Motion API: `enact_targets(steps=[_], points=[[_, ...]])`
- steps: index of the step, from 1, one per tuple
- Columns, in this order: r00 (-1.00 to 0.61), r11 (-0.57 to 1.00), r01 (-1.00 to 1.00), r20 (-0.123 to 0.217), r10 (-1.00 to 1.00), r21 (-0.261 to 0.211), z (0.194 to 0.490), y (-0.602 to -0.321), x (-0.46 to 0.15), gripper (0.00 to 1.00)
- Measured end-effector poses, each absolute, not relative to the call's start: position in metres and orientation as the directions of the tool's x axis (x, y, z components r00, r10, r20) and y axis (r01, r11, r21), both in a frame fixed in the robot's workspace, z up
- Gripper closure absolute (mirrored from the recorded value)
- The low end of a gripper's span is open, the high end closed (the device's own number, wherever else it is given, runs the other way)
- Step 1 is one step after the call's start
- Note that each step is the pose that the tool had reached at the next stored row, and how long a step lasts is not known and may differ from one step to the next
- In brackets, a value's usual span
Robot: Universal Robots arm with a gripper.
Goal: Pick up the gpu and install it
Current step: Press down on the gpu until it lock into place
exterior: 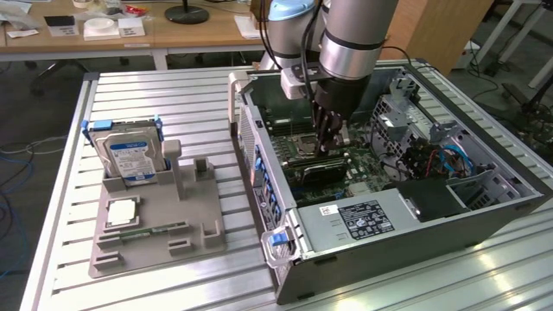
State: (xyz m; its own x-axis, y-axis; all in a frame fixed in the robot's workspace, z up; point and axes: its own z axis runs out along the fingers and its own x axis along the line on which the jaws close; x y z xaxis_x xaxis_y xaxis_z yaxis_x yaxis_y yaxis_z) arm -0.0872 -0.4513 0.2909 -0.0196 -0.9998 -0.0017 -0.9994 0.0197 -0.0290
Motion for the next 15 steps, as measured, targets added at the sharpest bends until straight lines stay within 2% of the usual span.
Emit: enact_targets(steps=[15], points=[[-0.02, 0.02, -0.999, -0.002, -1.0, -0.029, 0.2835, -0.453, -0.0873, 0.89]])
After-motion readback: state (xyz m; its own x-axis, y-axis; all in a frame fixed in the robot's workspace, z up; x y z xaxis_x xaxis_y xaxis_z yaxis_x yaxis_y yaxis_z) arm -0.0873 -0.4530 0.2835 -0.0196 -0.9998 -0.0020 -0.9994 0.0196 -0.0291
